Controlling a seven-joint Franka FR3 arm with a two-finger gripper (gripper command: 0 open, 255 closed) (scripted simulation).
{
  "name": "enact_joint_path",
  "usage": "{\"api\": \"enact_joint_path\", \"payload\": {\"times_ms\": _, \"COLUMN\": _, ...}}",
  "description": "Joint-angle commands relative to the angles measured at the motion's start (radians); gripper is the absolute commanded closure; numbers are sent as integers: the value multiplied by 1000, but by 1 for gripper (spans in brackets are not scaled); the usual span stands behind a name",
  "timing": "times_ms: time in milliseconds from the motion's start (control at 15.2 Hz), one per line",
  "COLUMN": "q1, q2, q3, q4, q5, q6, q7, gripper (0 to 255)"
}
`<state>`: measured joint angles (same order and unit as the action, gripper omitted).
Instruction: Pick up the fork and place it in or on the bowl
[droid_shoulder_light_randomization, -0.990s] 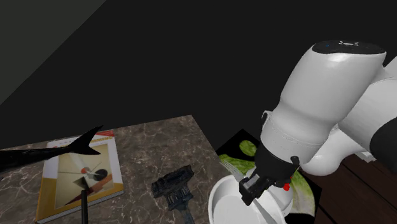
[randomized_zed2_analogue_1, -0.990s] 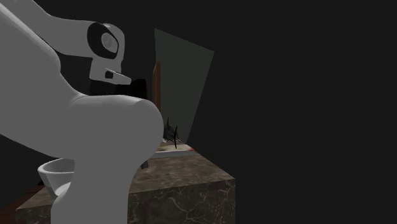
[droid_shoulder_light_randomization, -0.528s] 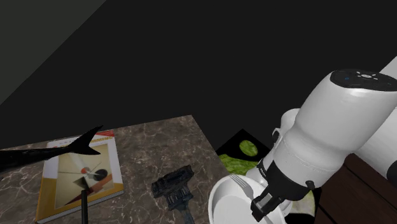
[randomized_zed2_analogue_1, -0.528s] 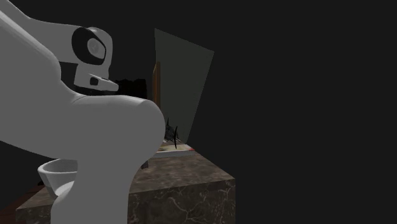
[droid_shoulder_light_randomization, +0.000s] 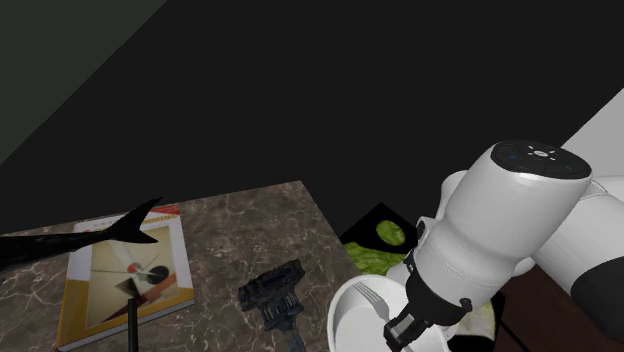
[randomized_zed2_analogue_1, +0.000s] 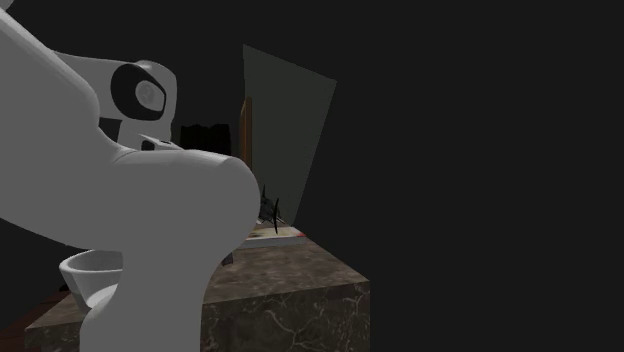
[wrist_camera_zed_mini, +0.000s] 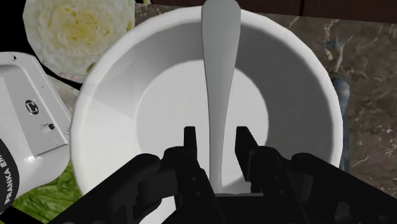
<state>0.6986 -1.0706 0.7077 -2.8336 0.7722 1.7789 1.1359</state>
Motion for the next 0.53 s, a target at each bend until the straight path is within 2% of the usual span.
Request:
{"api": "enact_joint_path", "payload": {"times_ms": 0, "q1": 1, "q2": 0, "q3": 2, "q4": -2, "q5": 3, "q6": 2, "q7": 0, "gripper": 255}}
{"api": "enact_joint_path", "payload": {"times_ms": 264, "q1": 1, "q2": 0, "q3": 2, "q4": -2, "q5": 2, "q6": 2, "q7": 0, "gripper": 255}}
{"api": "enact_joint_path", "payload": {"times_ms": 330, "q1": 1, "q2": 0, "q3": 2, "q4": -2, "q5": 2, "q6": 2, "q7": 0, "gripper": 0}}
{"api": "enact_joint_path", "payload": {"times_ms": 462, "q1": 1, "q2": 0, "q3": 2, "q4": -2, "q5": 2, "q6": 2, "q7": 0, "gripper": 0}}
